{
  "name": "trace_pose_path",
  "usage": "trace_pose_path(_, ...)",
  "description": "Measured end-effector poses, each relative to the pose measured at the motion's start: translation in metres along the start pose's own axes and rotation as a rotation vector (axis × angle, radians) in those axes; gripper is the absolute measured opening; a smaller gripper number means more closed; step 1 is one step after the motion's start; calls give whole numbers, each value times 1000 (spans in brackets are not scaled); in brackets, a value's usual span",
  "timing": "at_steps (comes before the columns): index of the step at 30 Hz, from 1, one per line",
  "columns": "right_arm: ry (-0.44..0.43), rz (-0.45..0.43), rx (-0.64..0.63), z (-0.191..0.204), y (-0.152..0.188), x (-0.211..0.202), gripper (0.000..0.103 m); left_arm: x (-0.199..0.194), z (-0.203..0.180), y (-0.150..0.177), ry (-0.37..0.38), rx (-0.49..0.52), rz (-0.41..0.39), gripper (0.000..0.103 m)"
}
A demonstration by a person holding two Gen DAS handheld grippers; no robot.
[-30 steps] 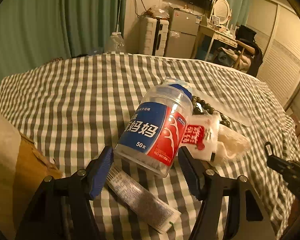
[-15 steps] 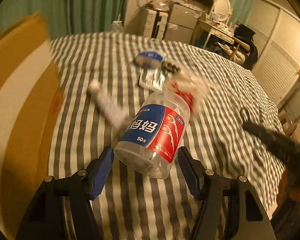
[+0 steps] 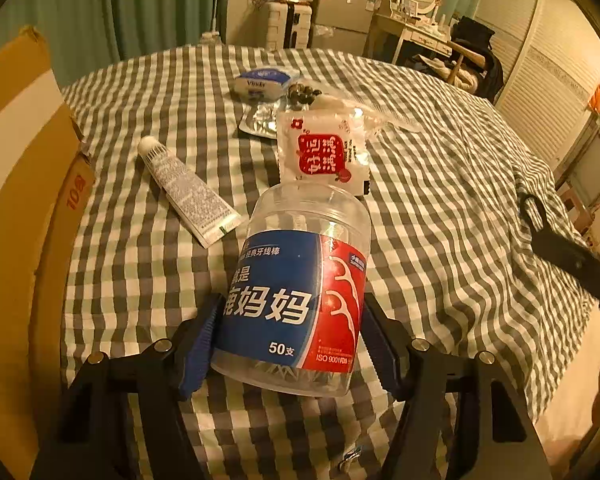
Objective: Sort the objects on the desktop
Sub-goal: 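Lift the jar with the left tool and drop it into the cardboard box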
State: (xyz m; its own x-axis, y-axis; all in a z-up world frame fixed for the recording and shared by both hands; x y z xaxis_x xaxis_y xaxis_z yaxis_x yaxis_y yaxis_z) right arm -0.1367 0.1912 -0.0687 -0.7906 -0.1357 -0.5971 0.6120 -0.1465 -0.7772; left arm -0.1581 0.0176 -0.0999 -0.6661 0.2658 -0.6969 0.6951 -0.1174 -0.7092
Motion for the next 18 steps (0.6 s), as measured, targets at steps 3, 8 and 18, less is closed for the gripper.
trace_pose_path(3,-4,4,-5,3,3,-7,7,-17,-2,2,1,-28,-28,66)
trace_pose_path(8,-25,-14,-26,19,1,-26,7,-64,1,-1,10,-109,-102,63)
trace_pose_path(18,-53,-41,-59,63,7,-67,7,-115,16,-3,48,-128,-155,62)
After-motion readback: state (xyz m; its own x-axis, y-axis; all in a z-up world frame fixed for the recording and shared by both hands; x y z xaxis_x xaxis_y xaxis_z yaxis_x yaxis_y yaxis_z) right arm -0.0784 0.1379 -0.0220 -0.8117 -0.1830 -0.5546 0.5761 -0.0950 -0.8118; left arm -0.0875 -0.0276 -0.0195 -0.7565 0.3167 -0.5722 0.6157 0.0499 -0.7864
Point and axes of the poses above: each gripper's, at about its wrist camera, not at the fingertips, and x roughly the way its jaws point, z to its left, y to its underside, the point moved 1 cm from there along x, roughly the way its jaws point, and after that the axes turned 12 degrees about -z, right-handed, at the moved point
